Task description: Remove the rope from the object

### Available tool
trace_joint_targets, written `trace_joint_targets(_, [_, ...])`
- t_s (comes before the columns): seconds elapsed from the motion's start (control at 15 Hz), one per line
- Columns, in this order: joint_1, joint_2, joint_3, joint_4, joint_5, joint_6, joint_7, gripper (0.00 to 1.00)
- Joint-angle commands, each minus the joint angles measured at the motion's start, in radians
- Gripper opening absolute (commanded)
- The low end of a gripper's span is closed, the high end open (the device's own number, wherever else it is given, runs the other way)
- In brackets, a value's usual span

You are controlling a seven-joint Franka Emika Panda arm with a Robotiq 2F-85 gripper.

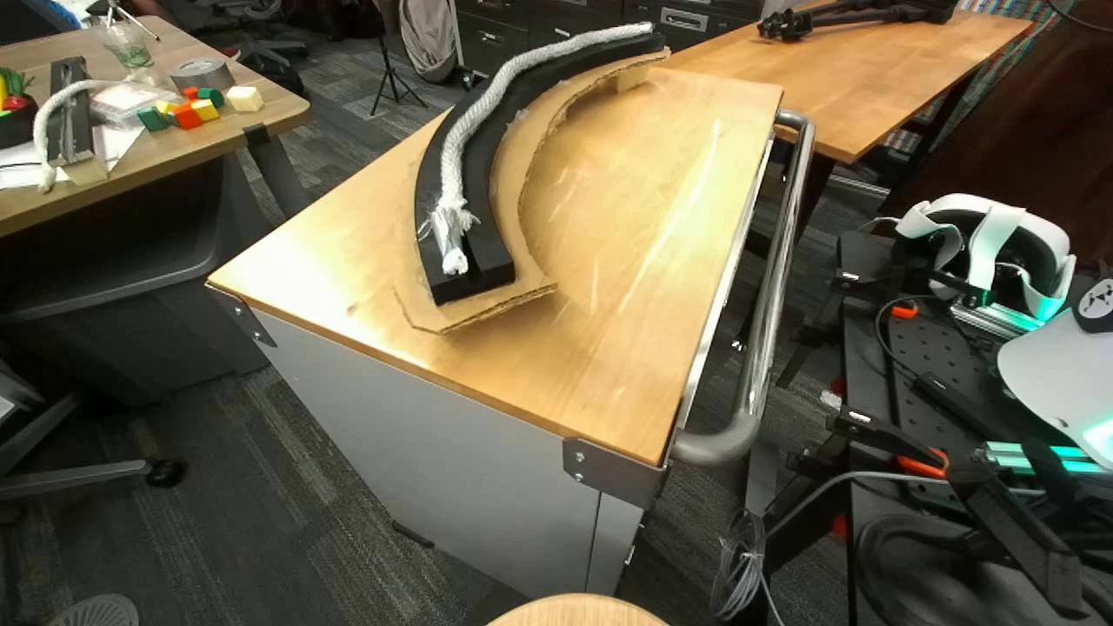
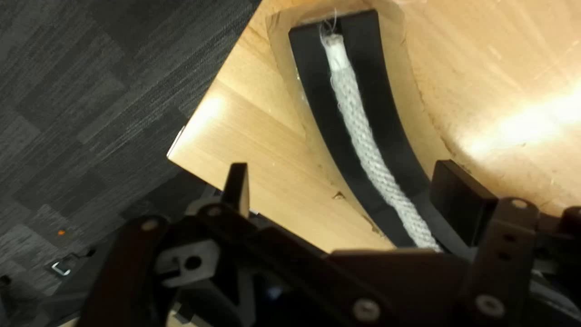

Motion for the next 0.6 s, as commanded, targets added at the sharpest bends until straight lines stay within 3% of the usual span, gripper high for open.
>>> trace_joint_targets(0.0, [-0.047, 0.003, 0.046, -0.057, 0.173, 0.168, -0.023, 1.0])
trace_joint_targets(0.2, [-0.05, 0.035, 0.06, -0.087, 0.195, 0.27, -0.04, 1.0])
trace_joint_targets(0.53, [-0.012, 0.089, 0.032, -0.106, -0.032, 0.265, 0.037, 1.0])
